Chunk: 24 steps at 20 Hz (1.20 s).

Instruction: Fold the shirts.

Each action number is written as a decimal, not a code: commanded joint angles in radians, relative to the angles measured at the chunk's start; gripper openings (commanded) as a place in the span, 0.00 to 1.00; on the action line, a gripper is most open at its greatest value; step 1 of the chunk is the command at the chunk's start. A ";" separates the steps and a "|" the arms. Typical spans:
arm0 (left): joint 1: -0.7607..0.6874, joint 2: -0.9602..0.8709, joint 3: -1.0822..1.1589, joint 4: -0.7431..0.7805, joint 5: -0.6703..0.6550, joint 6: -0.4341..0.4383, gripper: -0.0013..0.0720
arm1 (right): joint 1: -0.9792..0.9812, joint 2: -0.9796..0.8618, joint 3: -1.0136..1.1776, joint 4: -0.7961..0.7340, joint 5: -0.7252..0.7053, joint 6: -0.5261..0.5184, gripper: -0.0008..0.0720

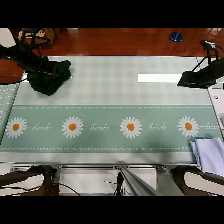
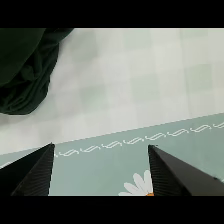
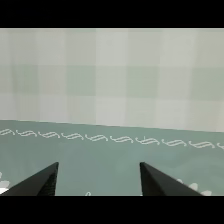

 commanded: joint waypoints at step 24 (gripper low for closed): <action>0.000 -0.002 0.000 -0.045 0.256 0.098 1.00 | 0.001 -0.001 0.000 0.001 -0.041 0.001 0.82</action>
